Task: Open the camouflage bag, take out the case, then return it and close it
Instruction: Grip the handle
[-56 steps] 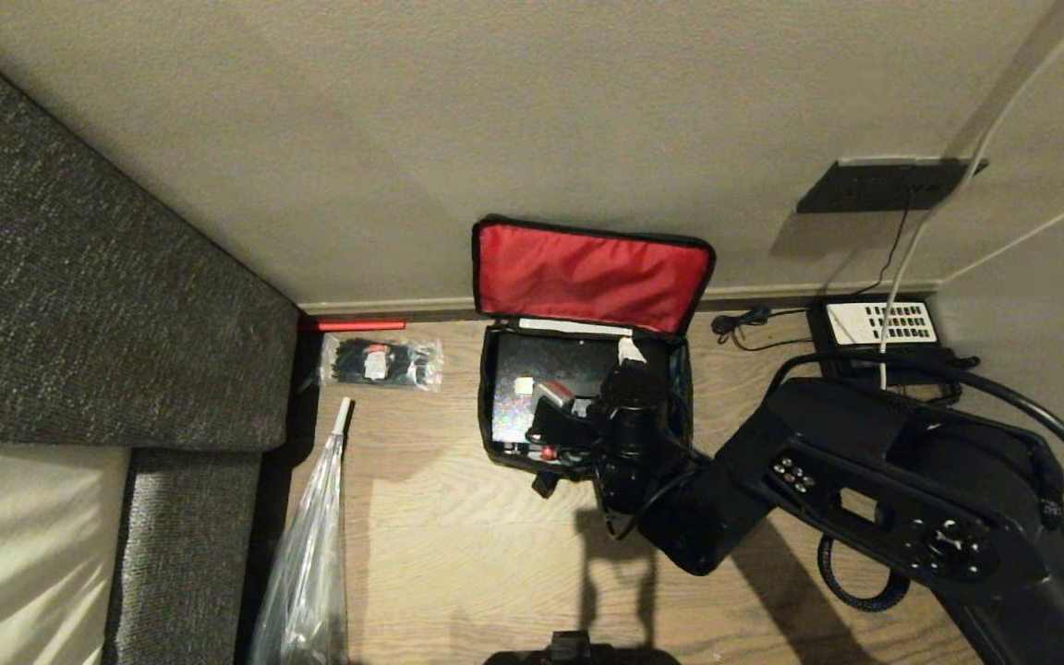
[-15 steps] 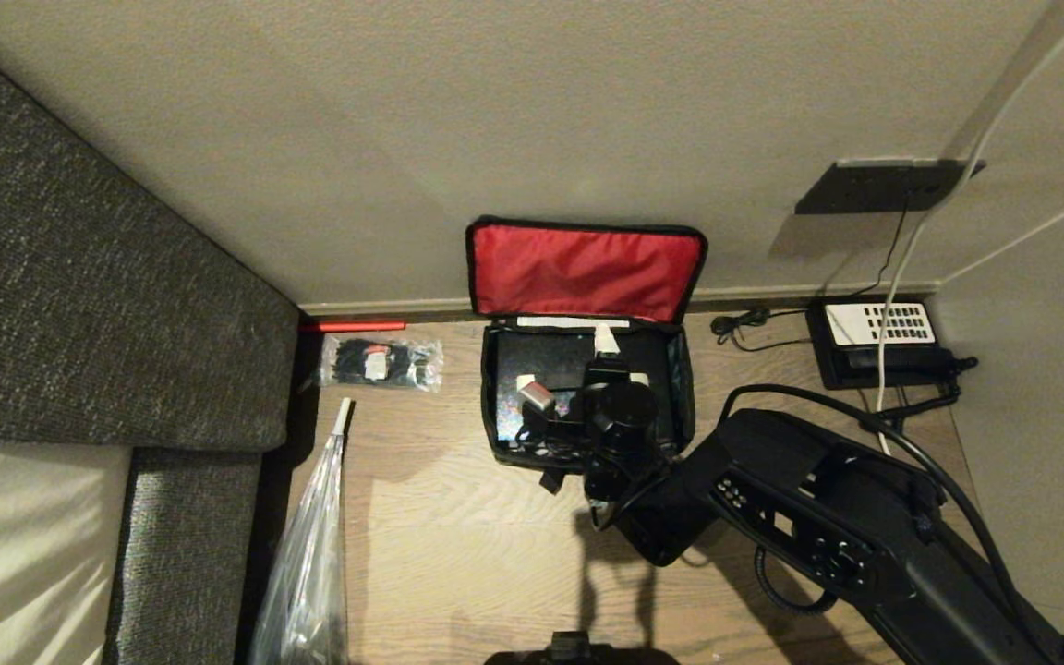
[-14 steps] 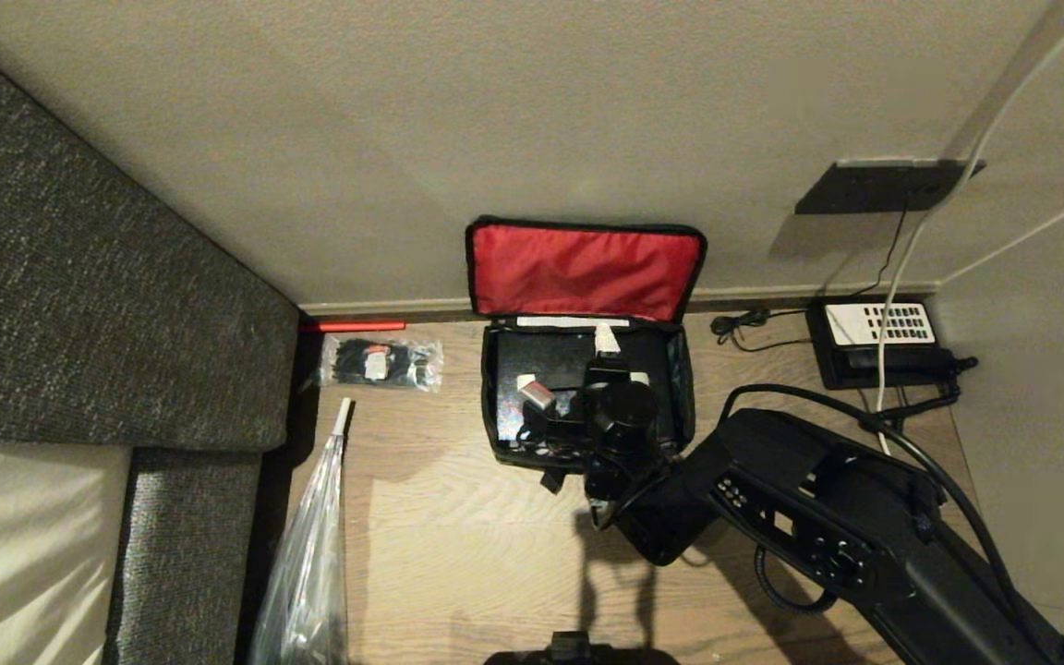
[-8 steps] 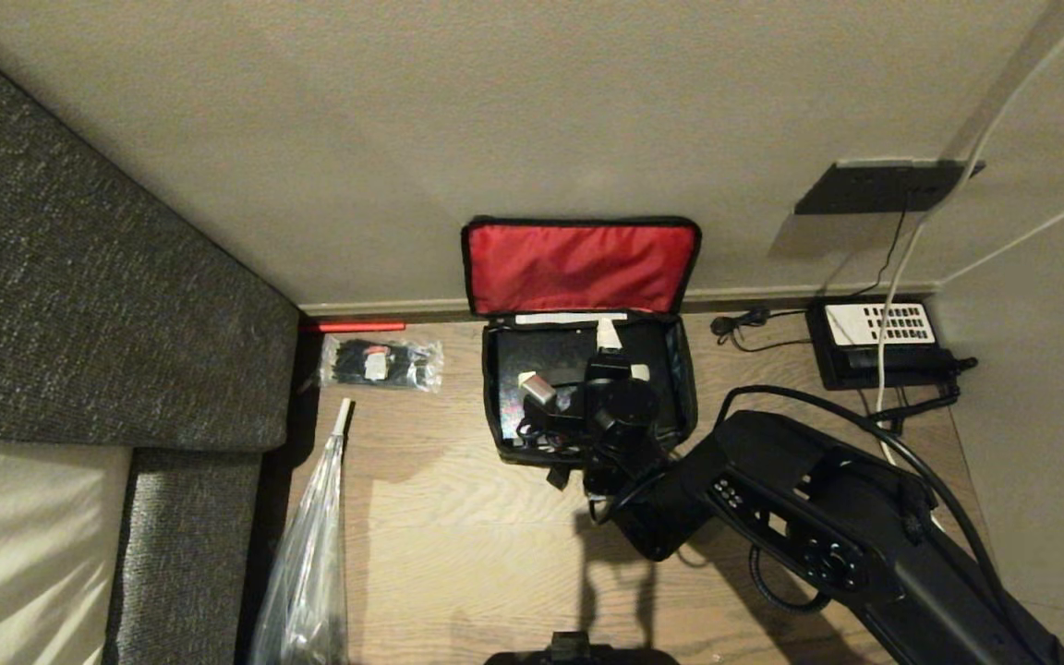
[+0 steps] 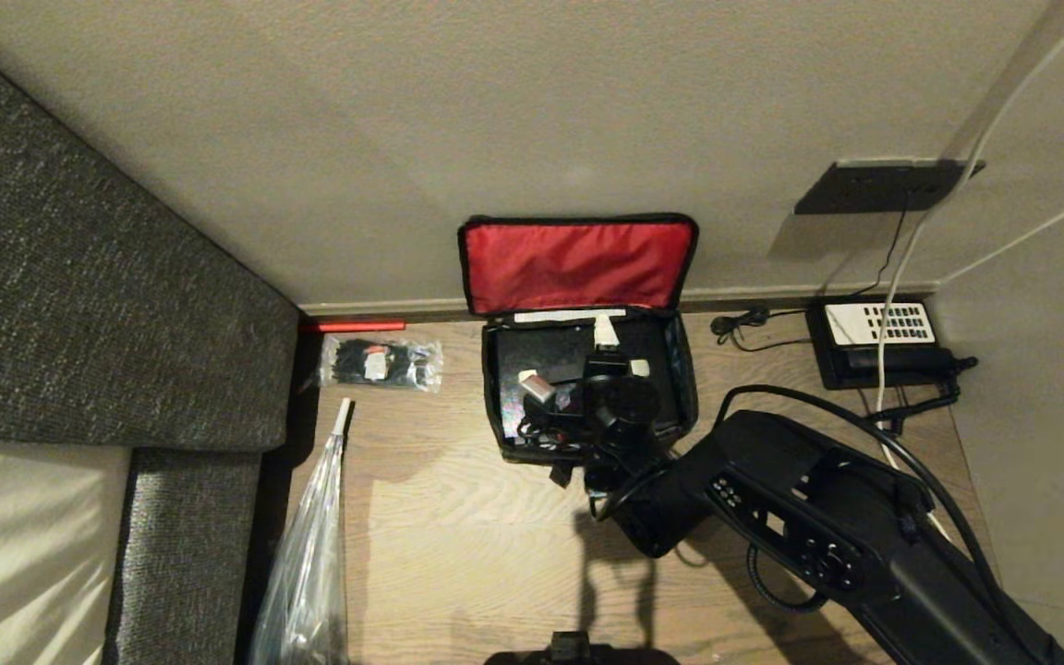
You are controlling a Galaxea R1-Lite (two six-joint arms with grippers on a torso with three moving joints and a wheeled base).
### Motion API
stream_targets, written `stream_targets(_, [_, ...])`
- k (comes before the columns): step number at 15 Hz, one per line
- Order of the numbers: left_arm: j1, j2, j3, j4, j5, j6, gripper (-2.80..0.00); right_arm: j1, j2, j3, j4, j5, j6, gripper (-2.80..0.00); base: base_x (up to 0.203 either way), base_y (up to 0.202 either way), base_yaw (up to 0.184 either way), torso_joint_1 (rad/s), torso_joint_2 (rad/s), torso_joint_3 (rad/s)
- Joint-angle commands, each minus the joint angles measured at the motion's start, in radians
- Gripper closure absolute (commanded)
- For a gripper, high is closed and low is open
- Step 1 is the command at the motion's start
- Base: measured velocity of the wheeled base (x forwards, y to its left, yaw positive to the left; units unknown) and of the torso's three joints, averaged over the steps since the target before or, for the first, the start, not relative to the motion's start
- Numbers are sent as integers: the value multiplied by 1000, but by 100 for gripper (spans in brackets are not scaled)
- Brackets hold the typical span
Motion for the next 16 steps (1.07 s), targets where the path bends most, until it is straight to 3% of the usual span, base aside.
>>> stream_targets(1, [0, -3, 3, 0, 0, -1, 0, 1, 2, -9, -13, 7, -11, -280, 0, 0, 0, 0, 0, 0])
stream_targets(10, [0, -3, 3, 0, 0, -1, 0, 1, 13, -51, 2, 10, 15, -280, 0, 0, 0, 0, 0, 0])
stream_targets(11, [0, -3, 3, 0, 0, -1, 0, 1, 13, -51, 5, 10, 18, -17, 0, 0, 0, 0, 0, 0])
stream_targets(12, [0, -3, 3, 0, 0, -1, 0, 1, 14, -54, 13, 10, 44, 0, 0, 0, 0, 0, 0, 0])
stream_targets(16, [0, -3, 3, 0, 0, -1, 0, 1, 11, -49, 21, 9, 51, 0, 0, 0, 0, 0, 0, 0])
